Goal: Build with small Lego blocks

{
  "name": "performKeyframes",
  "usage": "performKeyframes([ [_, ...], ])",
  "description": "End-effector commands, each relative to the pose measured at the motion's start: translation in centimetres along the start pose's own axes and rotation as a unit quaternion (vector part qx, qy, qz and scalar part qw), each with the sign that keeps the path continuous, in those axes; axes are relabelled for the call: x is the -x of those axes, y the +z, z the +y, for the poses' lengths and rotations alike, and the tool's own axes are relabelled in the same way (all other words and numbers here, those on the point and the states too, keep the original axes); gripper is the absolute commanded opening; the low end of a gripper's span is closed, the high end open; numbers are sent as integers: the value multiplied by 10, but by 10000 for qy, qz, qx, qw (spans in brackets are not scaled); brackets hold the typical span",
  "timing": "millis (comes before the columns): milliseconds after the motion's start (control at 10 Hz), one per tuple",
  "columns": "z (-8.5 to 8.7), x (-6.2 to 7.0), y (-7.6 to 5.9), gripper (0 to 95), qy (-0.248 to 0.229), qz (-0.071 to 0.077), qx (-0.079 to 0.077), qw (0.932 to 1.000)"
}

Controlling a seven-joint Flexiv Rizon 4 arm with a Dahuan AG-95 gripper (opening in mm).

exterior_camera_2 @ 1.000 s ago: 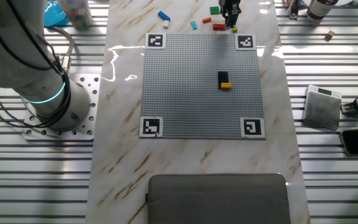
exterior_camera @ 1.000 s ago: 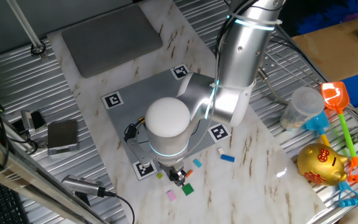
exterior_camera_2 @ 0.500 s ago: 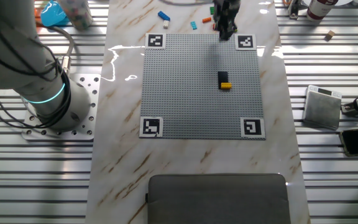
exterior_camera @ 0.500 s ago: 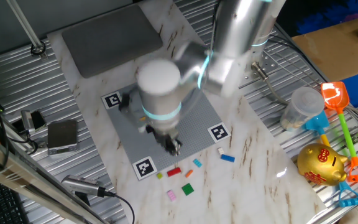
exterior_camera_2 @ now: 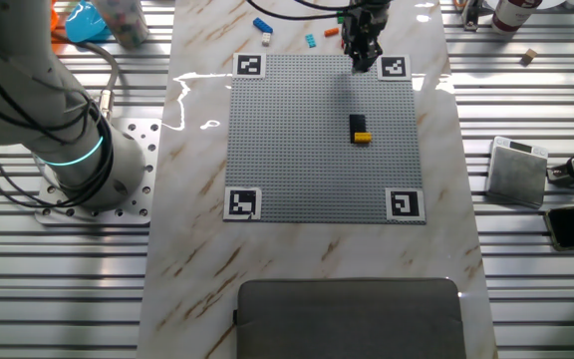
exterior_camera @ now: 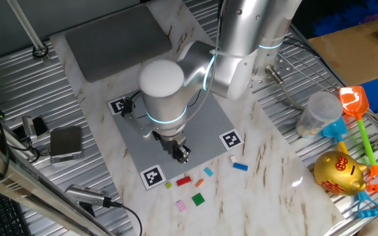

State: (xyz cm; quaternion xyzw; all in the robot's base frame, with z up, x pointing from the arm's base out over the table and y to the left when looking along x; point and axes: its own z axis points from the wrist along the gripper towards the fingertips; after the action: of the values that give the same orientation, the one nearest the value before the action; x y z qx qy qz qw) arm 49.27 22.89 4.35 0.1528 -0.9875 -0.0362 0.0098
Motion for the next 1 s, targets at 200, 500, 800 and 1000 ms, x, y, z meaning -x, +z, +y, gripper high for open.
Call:
performKeyframes([
  [200,4,4,0,380,-26,-10,-3,10000],
  [500,14,12,0,380,37,-11,-1,10000],
  [800,24,20,1,380,65,-26,2,10000],
  [1000,32,25,2,380,115,-29,4,9999],
])
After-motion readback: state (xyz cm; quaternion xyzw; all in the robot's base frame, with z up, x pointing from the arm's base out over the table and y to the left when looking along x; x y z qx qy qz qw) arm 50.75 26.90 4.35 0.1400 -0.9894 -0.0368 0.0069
